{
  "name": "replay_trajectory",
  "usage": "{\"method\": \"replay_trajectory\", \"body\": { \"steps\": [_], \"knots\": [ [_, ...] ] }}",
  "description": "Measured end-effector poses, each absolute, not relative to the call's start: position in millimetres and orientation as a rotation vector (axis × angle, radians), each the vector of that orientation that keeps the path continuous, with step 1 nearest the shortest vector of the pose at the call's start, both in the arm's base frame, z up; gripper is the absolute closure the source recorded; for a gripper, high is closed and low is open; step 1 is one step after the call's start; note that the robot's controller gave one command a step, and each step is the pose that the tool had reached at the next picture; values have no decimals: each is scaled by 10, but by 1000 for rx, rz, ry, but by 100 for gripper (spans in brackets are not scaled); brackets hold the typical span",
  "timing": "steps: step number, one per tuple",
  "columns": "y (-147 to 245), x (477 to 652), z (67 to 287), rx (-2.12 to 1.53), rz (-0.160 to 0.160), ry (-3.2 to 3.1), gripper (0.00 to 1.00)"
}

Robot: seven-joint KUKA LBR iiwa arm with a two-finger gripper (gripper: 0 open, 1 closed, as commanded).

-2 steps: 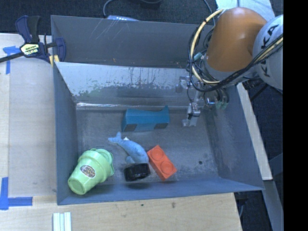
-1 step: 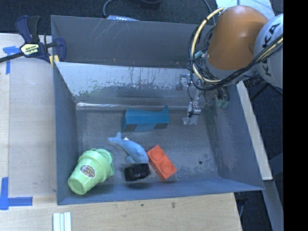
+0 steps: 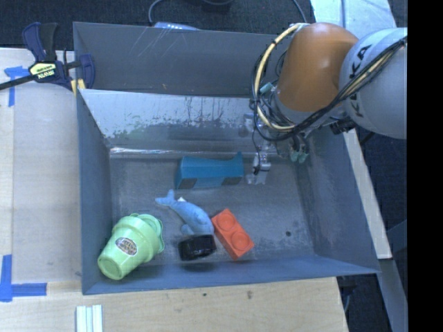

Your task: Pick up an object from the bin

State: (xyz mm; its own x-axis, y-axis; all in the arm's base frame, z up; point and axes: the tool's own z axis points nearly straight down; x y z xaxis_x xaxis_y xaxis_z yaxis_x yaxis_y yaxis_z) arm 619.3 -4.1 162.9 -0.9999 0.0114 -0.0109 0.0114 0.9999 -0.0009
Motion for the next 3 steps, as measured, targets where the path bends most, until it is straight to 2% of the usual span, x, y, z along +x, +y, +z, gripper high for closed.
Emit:
{"method": "replay_trajectory", "body": {
  "steps": [1, 2, 3],
  "knots": [
    [150, 6179, 1154, 32, 1, 3136, 0],
    [153, 6179, 984, -203, -2, 3130, 0],
    [227, 6170, 711, 66, 0, 3137, 100]
  ]
}}
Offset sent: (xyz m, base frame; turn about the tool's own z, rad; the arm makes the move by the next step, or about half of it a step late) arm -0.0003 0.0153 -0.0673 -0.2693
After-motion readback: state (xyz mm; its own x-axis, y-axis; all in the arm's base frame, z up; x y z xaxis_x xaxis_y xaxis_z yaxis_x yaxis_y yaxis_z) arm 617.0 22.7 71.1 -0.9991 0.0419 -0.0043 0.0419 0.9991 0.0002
